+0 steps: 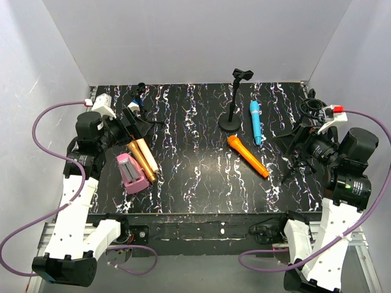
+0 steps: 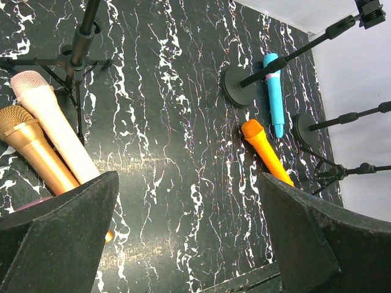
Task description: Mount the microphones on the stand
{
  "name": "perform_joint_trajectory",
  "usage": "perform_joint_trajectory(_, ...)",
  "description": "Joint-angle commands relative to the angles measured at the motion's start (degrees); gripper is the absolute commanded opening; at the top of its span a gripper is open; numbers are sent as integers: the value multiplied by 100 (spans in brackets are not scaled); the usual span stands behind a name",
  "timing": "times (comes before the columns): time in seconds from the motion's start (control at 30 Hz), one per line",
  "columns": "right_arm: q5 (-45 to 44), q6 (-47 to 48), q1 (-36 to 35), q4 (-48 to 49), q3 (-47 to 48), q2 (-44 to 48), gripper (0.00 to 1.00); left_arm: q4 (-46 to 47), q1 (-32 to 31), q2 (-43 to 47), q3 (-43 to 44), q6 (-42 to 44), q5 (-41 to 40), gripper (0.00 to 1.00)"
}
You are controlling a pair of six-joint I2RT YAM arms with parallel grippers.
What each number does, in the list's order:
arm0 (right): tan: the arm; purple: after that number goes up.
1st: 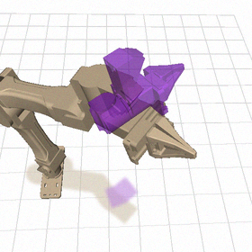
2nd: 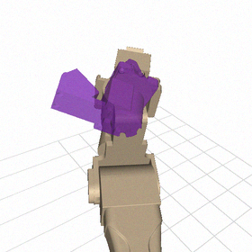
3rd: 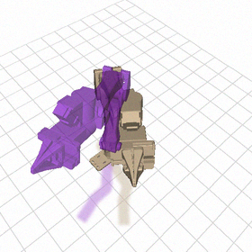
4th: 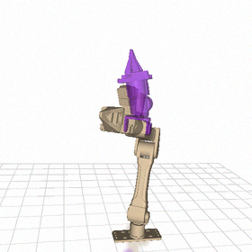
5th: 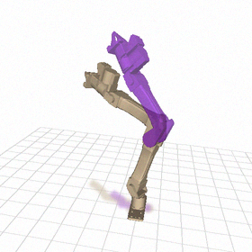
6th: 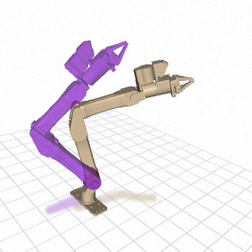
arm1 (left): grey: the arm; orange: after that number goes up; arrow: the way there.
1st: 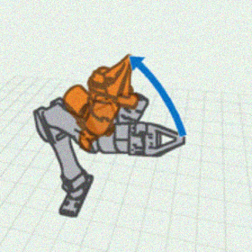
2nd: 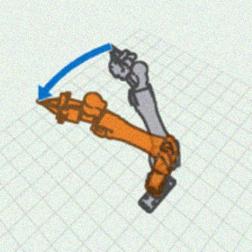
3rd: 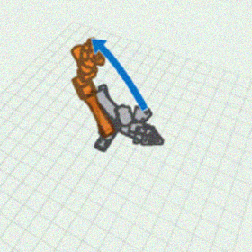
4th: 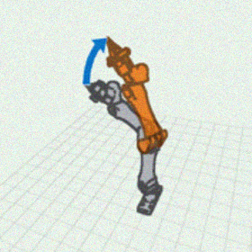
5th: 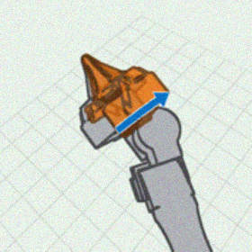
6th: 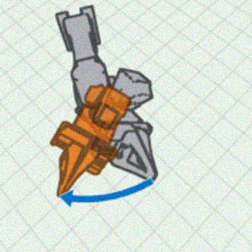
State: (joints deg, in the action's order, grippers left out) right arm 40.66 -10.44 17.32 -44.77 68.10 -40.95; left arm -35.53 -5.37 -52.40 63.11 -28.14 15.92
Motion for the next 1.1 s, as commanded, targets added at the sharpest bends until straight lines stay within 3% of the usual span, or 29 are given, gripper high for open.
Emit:
perform_joint_trajectory(0.0, 55, -64, -18, 303, 37, 35, 98, 11, -8, 11, 175, 81, 95, 98)
perform_joint_trajectory(0.37, 617, 585, -18, 285, -86, 69, 98, 28, -8, -51, 140, 195, 69, 98)
perform_joint_trajectory(0.43, 941, 1015, -18, 180, -86, 69, 98, 28, -8, -68, 105, 178, -19, 98)
perform_joint_trajectory(0.57, 1989, 3043, -18, -899, 159, -53, 98, 160, -17, -112, -53, 107, -133, 98)
perform_joint_trajectory(0.7, 1884, 3661, -18, -1331, 196, -36, 98, 371, -17, -226, -150, 63, -81, 98)
perform_joint_trajectory(0.83, 2331, 4188, -18, -1578, -103, -1, 98, 485, 0, -542, 16, 212, -81, 98)
perform_joint_trajectory(1.07, 2648, 4585, -18, -1543, -639, 87, 98, 538, -8, -1210, 482, 573, -177, 98)
